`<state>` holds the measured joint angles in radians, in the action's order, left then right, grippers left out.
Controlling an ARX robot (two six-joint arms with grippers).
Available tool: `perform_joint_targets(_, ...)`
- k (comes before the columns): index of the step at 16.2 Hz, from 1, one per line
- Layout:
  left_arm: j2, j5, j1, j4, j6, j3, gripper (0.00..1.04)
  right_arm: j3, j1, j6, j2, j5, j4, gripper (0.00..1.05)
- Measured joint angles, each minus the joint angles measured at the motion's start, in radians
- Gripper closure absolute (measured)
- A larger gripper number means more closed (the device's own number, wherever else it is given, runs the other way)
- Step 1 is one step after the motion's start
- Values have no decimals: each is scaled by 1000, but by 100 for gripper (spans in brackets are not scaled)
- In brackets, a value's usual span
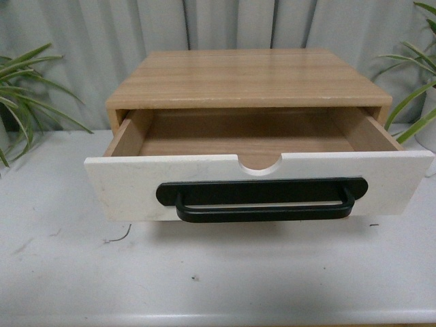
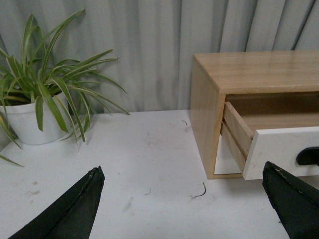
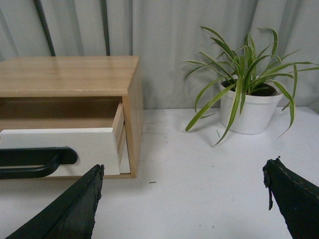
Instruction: Close drawer sideways
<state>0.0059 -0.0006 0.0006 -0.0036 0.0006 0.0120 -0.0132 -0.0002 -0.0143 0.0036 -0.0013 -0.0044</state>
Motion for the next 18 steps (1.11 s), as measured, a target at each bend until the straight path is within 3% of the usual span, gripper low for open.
perform_joint_targets(18,0,0,0,0,0,0,7,0,0,0,0,0,0,6)
